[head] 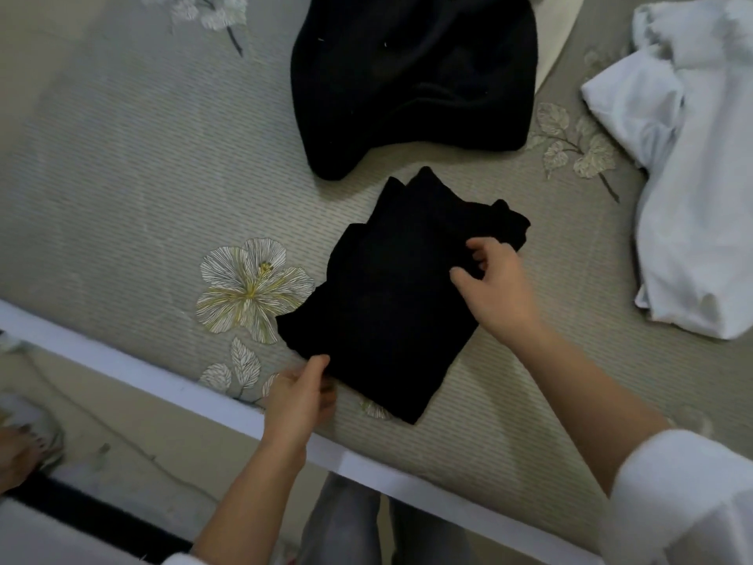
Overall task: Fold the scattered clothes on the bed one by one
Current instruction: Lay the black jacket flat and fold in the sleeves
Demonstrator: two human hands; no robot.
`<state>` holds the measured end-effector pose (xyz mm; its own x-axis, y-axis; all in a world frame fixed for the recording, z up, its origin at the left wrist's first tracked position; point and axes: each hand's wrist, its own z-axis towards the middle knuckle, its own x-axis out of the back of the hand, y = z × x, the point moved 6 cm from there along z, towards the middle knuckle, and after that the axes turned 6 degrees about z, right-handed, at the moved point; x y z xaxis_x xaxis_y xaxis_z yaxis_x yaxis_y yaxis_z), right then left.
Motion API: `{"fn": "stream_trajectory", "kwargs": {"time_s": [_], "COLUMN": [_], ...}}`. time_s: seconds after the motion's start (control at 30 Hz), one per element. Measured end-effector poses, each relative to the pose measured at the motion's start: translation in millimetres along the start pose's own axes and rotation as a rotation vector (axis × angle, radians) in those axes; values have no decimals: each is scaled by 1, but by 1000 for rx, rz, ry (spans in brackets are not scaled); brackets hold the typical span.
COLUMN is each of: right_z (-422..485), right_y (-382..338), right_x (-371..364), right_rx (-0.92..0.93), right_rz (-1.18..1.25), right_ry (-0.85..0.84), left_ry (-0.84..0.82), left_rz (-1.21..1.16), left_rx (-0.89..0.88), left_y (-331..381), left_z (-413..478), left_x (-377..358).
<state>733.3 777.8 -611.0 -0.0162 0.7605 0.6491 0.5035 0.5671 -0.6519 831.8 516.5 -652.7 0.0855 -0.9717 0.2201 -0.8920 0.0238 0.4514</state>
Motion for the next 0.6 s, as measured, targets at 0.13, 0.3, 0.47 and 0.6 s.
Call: {"fn": "stream_trajectory", "kwargs": {"time_s": [0.13, 0.3, 0.47, 0.6], "right_z": [-3, 7, -28, -60], "right_y": [33, 54, 74, 113], "right_x": [6, -5, 8, 37], "right_rx": [-210, -526, -703, -767], "right_rz": [108, 643, 547, 308], "right_ry": [267, 159, -206, -258], "left_ry": [-48, -99, 77, 149], "left_rz": [-109, -295, -230, -23], "left_rx": [63, 102, -28, -164], "left_y": [-3, 0, 24, 35], "left_z": [-1, -4, 1, 13], "left_x": [-19, -45, -16, 20]}}
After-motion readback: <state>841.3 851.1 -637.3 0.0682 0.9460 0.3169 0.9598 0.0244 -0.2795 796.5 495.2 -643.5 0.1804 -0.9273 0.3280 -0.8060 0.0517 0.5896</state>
